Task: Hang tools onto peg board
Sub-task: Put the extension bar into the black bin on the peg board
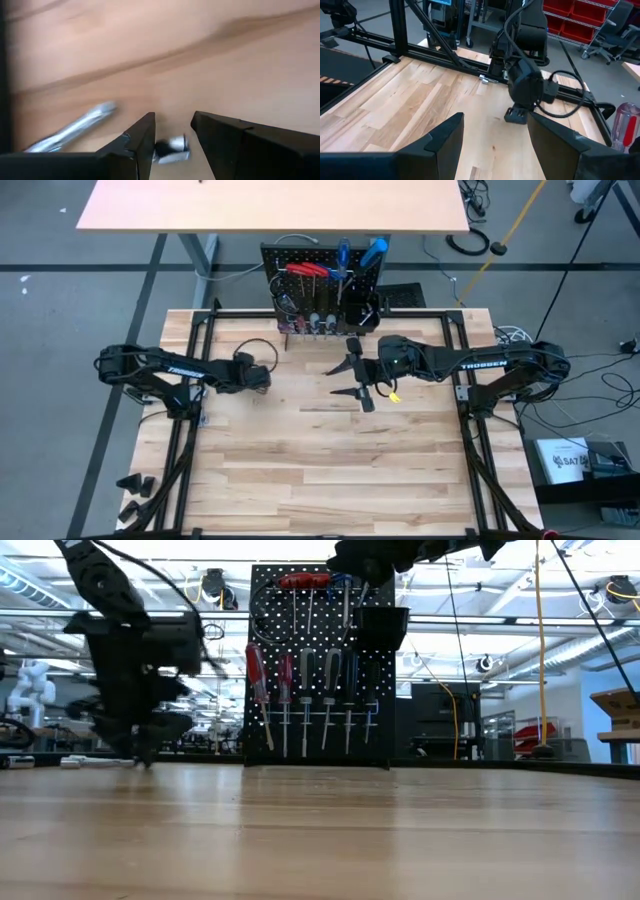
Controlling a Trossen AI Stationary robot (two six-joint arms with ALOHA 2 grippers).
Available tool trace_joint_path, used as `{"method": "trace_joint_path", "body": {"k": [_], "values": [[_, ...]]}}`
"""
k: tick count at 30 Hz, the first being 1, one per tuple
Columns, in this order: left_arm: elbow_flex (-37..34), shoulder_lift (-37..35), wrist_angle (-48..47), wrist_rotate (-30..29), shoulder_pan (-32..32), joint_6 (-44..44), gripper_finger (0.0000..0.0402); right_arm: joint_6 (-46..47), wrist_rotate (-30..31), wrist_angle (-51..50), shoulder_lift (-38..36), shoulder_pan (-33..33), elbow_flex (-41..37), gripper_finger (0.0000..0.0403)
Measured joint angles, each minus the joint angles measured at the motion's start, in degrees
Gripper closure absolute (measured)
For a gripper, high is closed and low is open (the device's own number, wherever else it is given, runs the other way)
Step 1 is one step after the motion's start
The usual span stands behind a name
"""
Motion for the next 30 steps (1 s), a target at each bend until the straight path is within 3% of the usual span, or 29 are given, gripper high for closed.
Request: {"method": "trace_joint_path", "body": {"k": [7,11,17,21,30], "values": [[0.52,0.24,18.53,7.59,-2.0,14.34,0.0251,0.0,0.0,-0.22,0.0,0.0,0.0,0.019],[0.53,-0.25,22.53,6.61,-2.88,15.88,0.0251,0.0,0.0,-0.35,0.0,0.0,0.0,0.019],[0.53,-3.09,16.05,4.81,-3.17,10.81,0.0251,0.0,0.0,-0.61,0.0,0.0,0.02,0.019],[0.51,-4.91,12.13,-0.15,-3.17,9.71,0.0252,0.0,0.0,-0.72,0.0,0.0,0.02,0.019],[0.53,-8.94,13.59,-1.37,-3.13,26.26,0.0252,0.0,0.0,-0.72,0.0,0.0,0.02,0.019]]}}
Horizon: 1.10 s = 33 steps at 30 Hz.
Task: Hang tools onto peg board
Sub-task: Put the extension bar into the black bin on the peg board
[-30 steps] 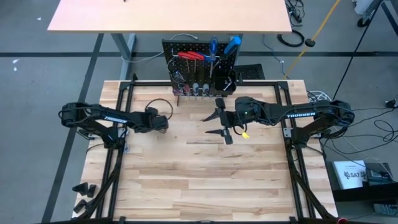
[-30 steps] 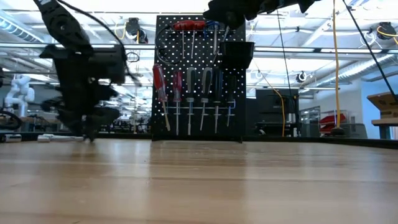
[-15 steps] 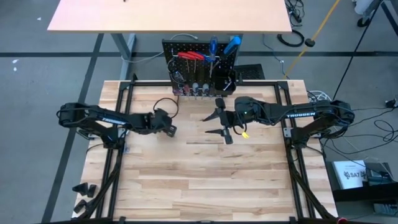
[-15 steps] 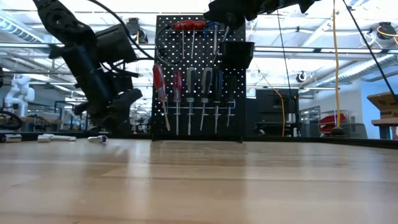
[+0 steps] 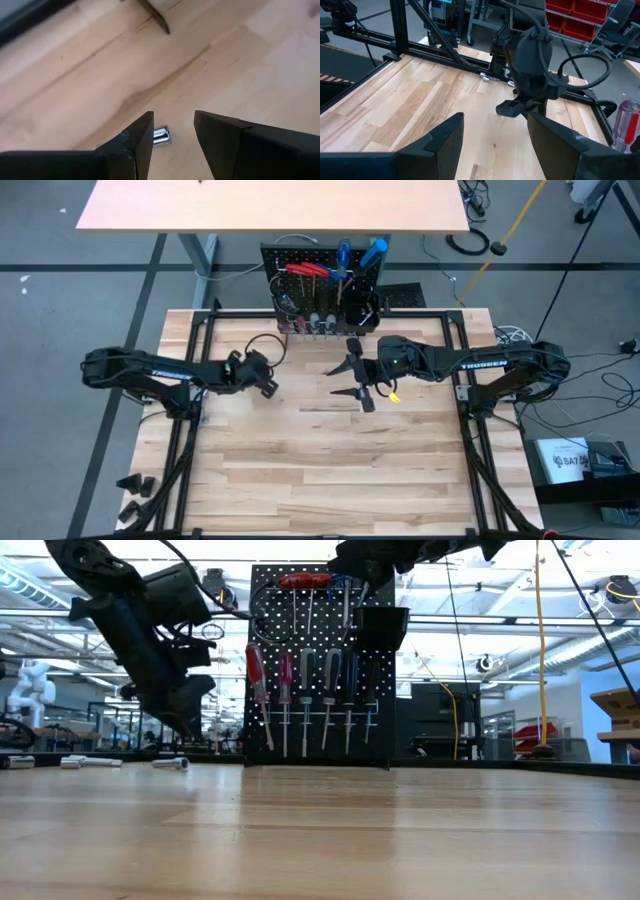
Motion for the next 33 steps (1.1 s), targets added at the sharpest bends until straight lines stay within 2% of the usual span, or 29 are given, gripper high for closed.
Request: {"method": "trace_joint_path", "body": {"k": [4,13,15,21,28,33], "values": [[0.0,-0.96,0.25,-0.02,0.0,10.5,0.0252,0.0,0.0,0.0,0.0,0.0,0.0,0.019],[0.0,-0.98,-0.04,-0.02,0.04,41.5,0.0252,0.0,0.0,0.02,0.0,0.0,0.0,0.019],[0.0,-0.98,-0.17,-0.02,0.22,45.73,0.0252,-0.05,0.0,0.0,0.0,0.0,0.0,0.019],[0.0,-0.98,-0.52,1.81,3.67,50.16,0.0252,-0.17,0.0,0.0,0.0,0.0,0.0,0.019],[0.02,-0.98,-4.02,15.41,10.76,50.79,0.0252,-0.2,-0.02,0.0,0.0,0.0,0.0,0.019],[0.02,-0.97,-5.9,19.6,14.92,55.59,0.0252,-0.3,-0.02,-0.02,0.0,0.0,0.0,0.019]]}}
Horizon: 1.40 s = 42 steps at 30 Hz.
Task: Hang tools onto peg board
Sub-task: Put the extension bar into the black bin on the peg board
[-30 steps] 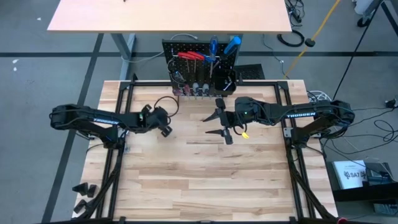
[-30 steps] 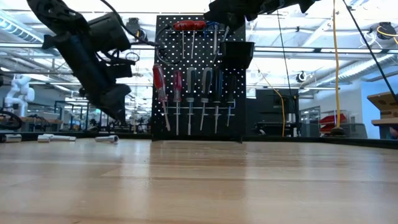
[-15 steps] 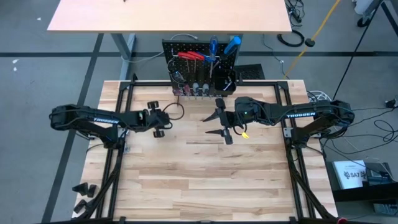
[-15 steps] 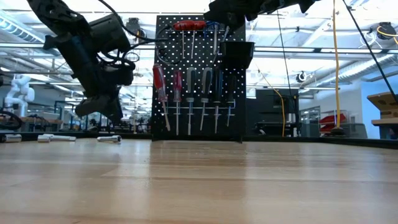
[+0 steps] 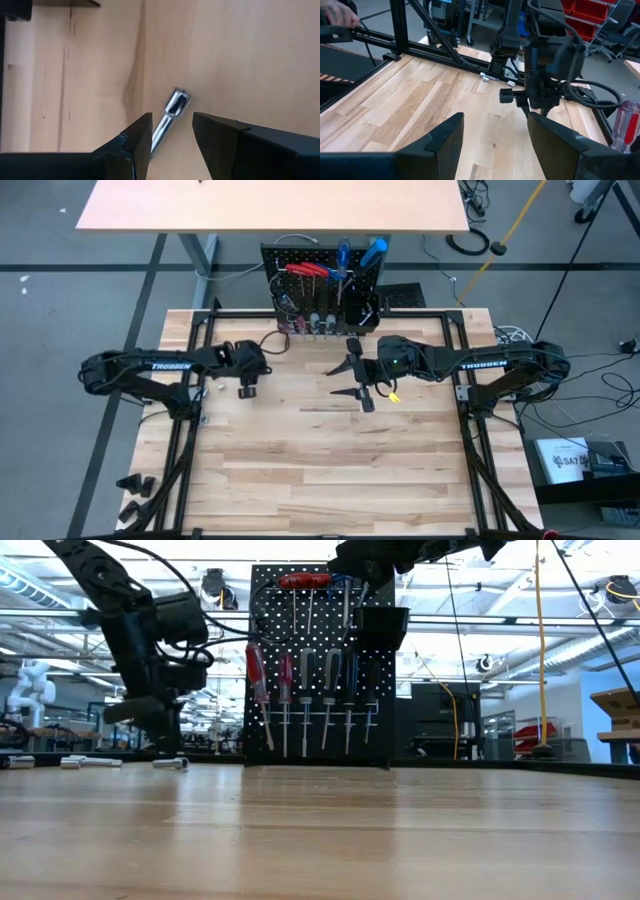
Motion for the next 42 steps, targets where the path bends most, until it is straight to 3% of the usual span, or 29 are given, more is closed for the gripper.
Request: {"method": "trace_joint_path", "body": {"k": [5,10,21,30,35,42], "values": [[0.0,-0.01,0.08,0.43,4.29,5.29,0.0252,-0.25,0.0,0.0,0.0,0.0,0.0,0.019],[-0.31,0.22,-0.03,6.26,7.8,8.92,0.0252,-0.29,0.0,0.0,0.0,-0.02,0.0,0.019],[-0.85,6.57,-0.75,10.11,8.03,9.47,0.0257,-0.28,0.0,-0.04,0.02,-0.01,0.0,0.019],[0.34,7.15,0.09,11.35,4.51,2.36,0.0367,-0.29,0.0,-0.35,0.04,-0.01,0.02,0.019],[0.46,7.18,0.92,11.89,0.84,-3.77,0.0367,-0.62,0.0,-0.39,0.04,0.0,0.02,0.019],[0.33,5.05,1.97,13.78,-7.26,-5.68,0.0367,-1.25,0.35,-0.42,0.04,0.0,0.02,0.019]]}}
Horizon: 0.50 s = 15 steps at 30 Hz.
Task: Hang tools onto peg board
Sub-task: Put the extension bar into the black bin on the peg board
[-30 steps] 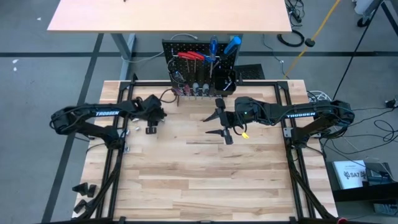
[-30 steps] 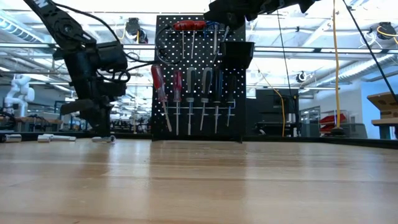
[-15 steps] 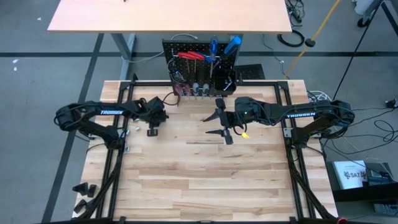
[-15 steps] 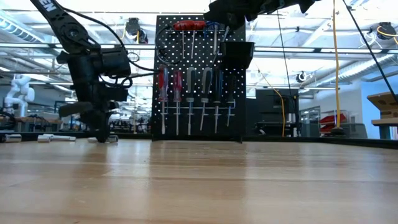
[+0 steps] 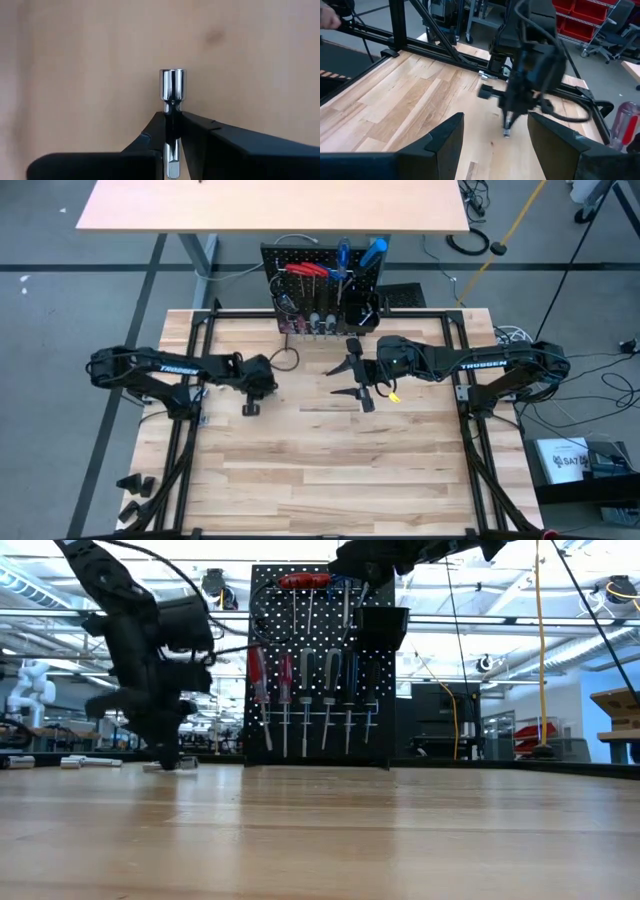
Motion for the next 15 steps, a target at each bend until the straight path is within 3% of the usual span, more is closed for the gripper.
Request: {"method": "trace_joint_path", "body": {"k": [7,15], "values": [[3.8,-6.61,5.27,-0.02,-8.94,-1.34,0.0367,1.76,-0.01,-1.7,0.0,-0.01,0.0,0.019],[4.29,-12.38,27.64,1.8,-17.52,6.28,0.0367,8.55,-0.42,-3.52,1.75,0.03,0.0,0.019]]}}
